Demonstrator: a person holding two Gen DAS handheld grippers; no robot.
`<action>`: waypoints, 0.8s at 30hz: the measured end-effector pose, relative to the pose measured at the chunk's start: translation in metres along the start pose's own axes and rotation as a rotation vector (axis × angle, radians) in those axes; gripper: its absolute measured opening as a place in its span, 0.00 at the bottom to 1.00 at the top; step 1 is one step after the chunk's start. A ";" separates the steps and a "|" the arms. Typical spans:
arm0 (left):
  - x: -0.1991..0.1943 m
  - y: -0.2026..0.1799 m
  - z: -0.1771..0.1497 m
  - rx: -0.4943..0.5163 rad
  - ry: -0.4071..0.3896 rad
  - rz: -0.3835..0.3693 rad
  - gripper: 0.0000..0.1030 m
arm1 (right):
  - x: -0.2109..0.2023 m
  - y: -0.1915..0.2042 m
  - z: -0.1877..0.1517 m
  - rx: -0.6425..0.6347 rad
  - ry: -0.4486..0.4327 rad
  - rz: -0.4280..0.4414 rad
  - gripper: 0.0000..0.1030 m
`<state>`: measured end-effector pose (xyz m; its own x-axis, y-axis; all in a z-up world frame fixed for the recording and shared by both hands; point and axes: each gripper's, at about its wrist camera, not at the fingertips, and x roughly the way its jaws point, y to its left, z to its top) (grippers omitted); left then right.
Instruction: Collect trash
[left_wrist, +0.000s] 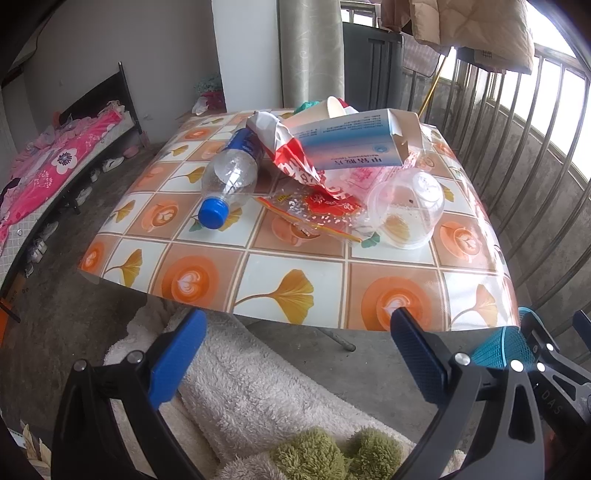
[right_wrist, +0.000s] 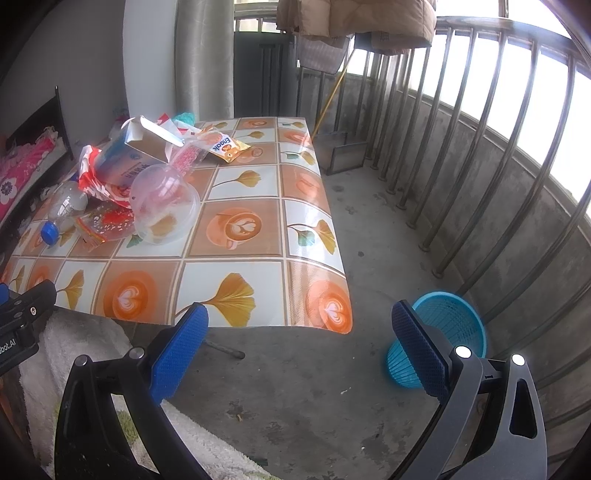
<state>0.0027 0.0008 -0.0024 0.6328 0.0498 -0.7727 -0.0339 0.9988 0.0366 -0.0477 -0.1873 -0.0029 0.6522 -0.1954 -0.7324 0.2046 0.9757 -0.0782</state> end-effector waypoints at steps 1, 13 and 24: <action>0.000 0.000 0.000 0.000 0.000 0.000 0.95 | 0.000 0.001 0.000 0.001 0.001 0.001 0.93; 0.000 0.001 0.001 -0.001 0.001 0.000 0.95 | 0.000 0.003 0.000 0.008 0.009 0.007 0.93; 0.000 0.003 0.002 0.001 0.005 0.003 0.95 | 0.003 -0.001 0.000 0.020 0.009 0.006 0.93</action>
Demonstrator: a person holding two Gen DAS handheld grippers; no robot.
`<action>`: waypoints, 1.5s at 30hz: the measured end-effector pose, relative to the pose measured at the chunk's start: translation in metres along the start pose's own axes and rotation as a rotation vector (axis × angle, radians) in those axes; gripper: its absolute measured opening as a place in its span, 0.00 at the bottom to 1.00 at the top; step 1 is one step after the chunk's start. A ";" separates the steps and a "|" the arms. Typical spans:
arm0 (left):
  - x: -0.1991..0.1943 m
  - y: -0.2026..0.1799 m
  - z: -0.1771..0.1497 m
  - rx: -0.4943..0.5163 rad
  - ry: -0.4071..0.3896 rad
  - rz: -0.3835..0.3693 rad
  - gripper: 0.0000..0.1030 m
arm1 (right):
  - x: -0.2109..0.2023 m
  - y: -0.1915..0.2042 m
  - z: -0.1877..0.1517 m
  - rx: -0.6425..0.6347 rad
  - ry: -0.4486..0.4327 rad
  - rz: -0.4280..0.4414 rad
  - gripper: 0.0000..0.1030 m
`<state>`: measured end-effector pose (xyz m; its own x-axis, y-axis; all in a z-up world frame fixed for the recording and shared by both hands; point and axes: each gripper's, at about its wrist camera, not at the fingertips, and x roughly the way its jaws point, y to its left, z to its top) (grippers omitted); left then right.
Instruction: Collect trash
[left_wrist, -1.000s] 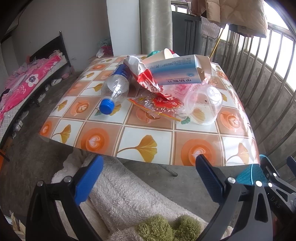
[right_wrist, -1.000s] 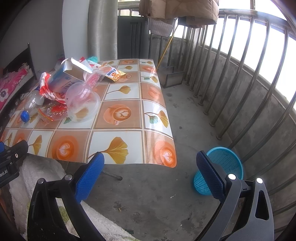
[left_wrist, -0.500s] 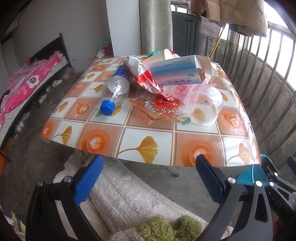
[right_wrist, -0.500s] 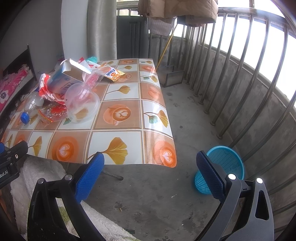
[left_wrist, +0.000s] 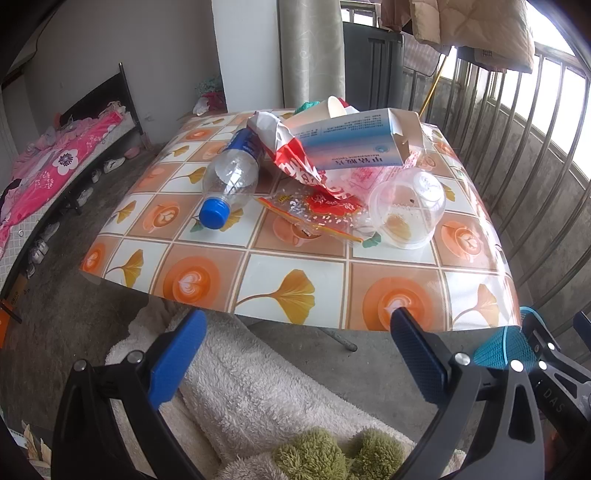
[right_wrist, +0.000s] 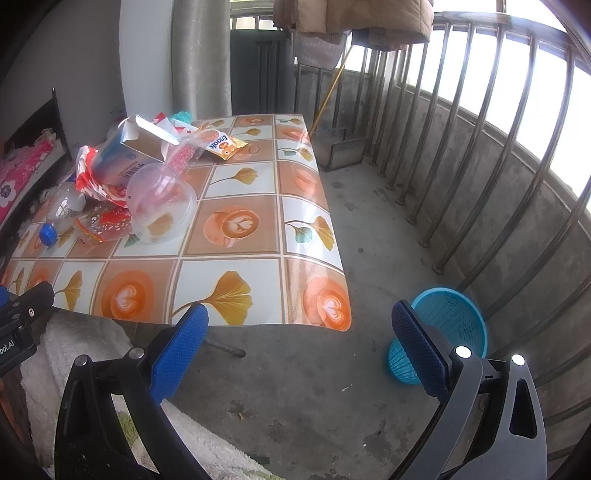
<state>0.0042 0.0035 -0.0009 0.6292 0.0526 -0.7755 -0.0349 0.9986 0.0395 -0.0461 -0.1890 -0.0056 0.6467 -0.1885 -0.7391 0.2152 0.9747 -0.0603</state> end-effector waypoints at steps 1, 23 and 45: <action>0.000 0.000 0.000 0.001 0.000 0.000 0.95 | 0.000 -0.001 0.000 0.001 0.000 0.000 0.93; 0.009 0.036 0.015 -0.014 -0.024 0.044 0.95 | 0.014 0.007 0.051 -0.033 -0.102 0.054 0.93; 0.031 0.096 0.083 -0.162 -0.185 -0.425 0.95 | 0.078 0.074 0.103 -0.135 -0.007 0.483 0.89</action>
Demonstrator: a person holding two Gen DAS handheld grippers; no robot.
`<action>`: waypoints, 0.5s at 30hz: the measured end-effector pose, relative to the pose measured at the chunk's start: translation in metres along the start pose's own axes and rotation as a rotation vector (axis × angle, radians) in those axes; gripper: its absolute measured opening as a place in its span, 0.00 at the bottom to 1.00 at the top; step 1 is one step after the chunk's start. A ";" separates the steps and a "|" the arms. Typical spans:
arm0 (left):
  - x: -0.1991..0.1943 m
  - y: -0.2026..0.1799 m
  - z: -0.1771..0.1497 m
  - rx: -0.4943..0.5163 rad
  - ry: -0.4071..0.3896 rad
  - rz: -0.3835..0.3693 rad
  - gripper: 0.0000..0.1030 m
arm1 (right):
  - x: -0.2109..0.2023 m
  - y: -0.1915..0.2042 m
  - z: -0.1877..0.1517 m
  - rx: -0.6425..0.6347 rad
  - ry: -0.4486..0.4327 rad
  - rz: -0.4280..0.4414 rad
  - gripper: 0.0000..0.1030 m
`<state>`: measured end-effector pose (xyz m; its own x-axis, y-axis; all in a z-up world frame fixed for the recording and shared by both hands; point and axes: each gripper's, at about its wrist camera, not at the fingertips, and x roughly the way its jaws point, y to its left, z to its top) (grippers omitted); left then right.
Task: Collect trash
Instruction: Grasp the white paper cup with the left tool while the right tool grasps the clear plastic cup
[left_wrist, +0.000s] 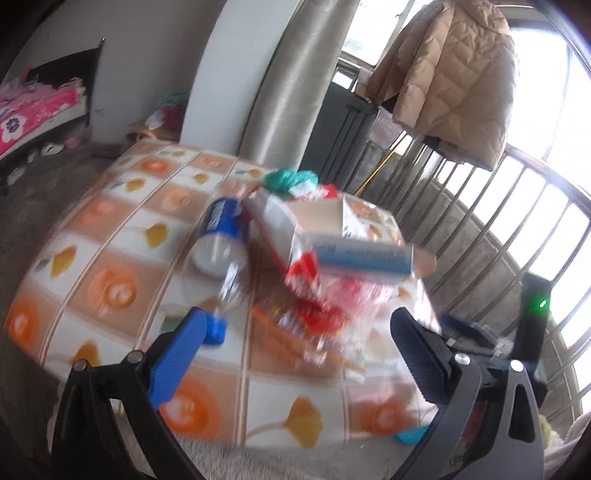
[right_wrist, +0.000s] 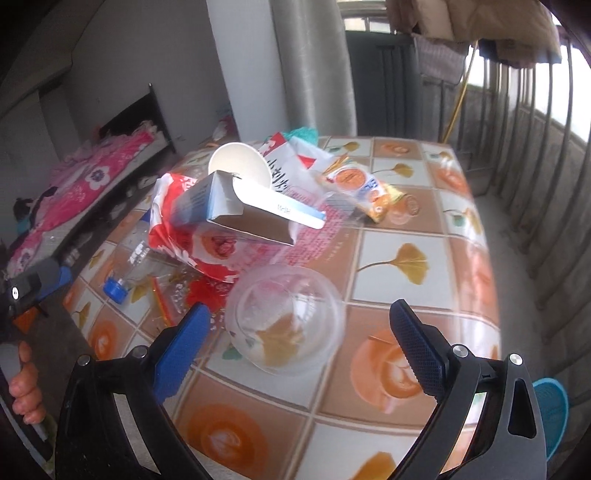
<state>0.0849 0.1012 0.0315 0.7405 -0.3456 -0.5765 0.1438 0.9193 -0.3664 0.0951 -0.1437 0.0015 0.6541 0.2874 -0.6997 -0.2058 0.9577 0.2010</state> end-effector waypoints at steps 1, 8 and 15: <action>0.003 0.000 0.005 -0.006 -0.003 -0.011 0.95 | 0.005 -0.002 0.002 0.015 0.015 0.022 0.87; 0.035 -0.001 0.045 -0.032 0.001 -0.078 0.77 | 0.032 -0.014 0.007 0.090 0.092 0.104 0.70; 0.088 -0.025 0.095 0.097 0.154 -0.134 0.76 | 0.035 -0.025 0.006 0.129 0.104 0.141 0.70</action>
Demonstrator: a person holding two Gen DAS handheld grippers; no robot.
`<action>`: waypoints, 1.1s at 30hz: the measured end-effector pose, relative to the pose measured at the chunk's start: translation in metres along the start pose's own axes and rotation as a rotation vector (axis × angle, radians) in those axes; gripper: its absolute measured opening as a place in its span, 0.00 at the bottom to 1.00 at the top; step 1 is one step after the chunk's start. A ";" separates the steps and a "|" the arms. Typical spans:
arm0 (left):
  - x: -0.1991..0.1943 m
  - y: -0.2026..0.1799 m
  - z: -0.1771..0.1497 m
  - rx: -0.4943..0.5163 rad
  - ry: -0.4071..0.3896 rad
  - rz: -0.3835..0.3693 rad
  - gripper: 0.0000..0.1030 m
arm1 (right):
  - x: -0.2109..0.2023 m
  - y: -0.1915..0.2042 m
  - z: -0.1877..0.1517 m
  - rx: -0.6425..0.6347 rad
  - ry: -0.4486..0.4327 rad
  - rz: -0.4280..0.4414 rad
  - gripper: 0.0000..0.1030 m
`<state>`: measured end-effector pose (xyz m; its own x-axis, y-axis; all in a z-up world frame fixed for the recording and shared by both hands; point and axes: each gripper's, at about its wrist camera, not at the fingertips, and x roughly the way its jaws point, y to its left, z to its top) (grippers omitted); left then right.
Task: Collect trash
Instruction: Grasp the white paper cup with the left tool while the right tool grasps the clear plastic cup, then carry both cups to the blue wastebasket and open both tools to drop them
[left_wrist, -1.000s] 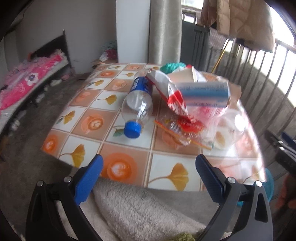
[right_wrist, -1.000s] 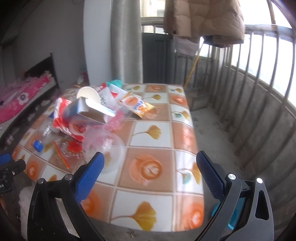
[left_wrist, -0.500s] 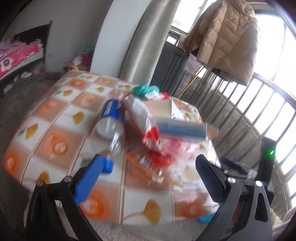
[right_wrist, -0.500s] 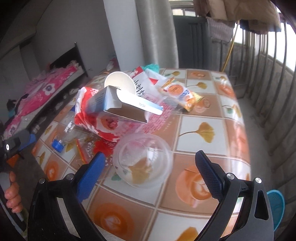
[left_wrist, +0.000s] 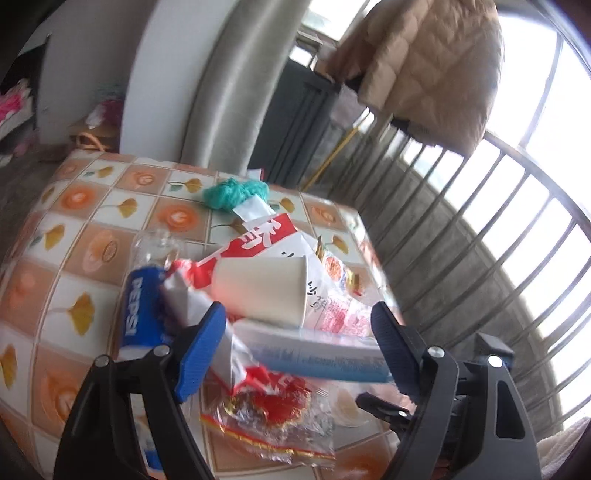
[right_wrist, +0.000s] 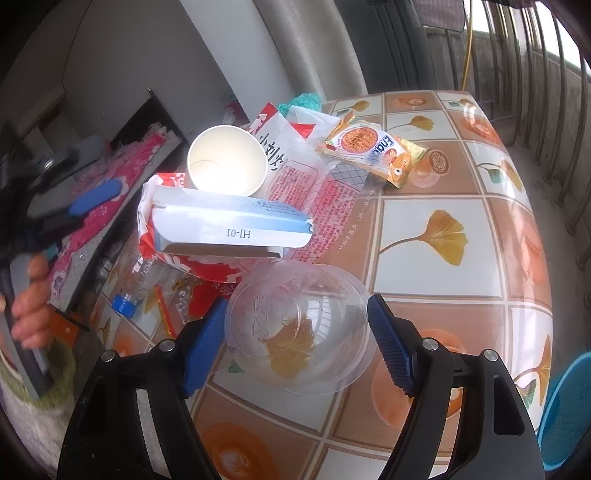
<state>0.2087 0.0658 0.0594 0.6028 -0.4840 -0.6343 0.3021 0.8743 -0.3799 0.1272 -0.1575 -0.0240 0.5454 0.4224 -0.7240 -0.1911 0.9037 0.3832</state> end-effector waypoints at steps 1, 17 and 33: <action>0.012 -0.009 0.008 0.048 0.026 0.037 0.76 | 0.000 0.000 0.000 -0.001 -0.003 0.001 0.70; 0.071 -0.036 0.022 0.364 0.107 0.350 0.12 | -0.017 -0.010 -0.008 -0.005 -0.014 0.001 0.66; -0.017 -0.053 0.038 0.283 -0.081 0.329 0.03 | -0.058 -0.039 -0.017 0.068 -0.076 0.034 0.65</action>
<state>0.2103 0.0290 0.1155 0.7533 -0.1830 -0.6318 0.2675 0.9627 0.0401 0.0893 -0.2161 -0.0065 0.6000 0.4437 -0.6656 -0.1563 0.8811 0.4464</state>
